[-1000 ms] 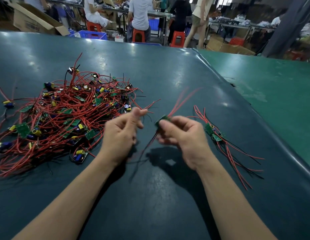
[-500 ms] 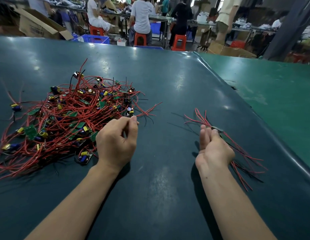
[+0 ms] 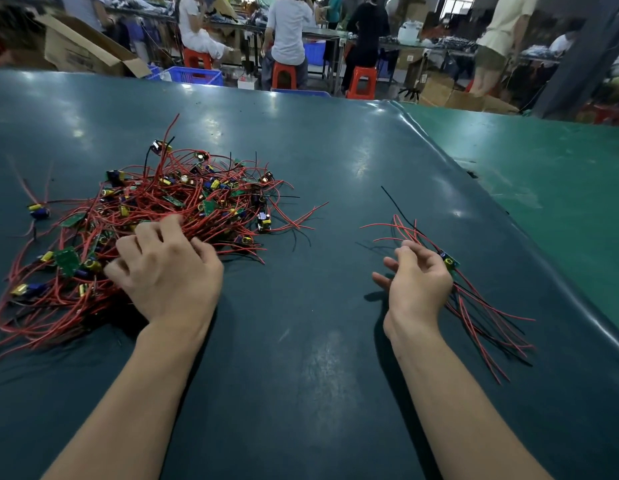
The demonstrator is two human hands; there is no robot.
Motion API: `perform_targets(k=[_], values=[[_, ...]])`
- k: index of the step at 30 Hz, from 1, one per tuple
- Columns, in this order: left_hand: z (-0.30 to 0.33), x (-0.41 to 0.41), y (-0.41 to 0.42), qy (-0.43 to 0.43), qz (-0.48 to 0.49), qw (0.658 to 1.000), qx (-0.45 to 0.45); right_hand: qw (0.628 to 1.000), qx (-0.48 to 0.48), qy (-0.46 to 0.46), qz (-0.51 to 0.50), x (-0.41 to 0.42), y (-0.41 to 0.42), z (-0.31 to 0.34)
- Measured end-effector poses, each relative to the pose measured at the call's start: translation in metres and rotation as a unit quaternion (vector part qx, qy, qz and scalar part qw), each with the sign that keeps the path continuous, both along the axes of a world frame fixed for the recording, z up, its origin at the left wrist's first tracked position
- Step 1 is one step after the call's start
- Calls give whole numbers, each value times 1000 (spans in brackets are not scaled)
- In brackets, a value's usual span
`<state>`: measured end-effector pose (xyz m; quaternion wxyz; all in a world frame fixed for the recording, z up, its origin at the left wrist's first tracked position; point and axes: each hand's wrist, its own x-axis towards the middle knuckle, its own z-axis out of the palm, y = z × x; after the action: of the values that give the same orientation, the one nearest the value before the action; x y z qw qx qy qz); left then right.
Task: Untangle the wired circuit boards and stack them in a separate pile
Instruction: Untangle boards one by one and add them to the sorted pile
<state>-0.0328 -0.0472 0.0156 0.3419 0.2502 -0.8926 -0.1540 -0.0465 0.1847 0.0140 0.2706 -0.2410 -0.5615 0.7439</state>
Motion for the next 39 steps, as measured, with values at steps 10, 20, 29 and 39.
perform_targets(k=[10, 20, 29, 39], values=[[3, 0, -6, 55, -25, 998, -11, 981, 179, -30, 68, 0, -9, -8], [8, -7, -3, -5, -78, 994, -74, 965, 235, -1, 114, 3, -14, -8], [2, -21, 5, -19, -107, 991, -73, 963, 239, -8, 125, 5, -14, -6], [-4, -23, 5, -8, -85, 994, -61, 962, 240, -18, 130, 8, -14, -6]])
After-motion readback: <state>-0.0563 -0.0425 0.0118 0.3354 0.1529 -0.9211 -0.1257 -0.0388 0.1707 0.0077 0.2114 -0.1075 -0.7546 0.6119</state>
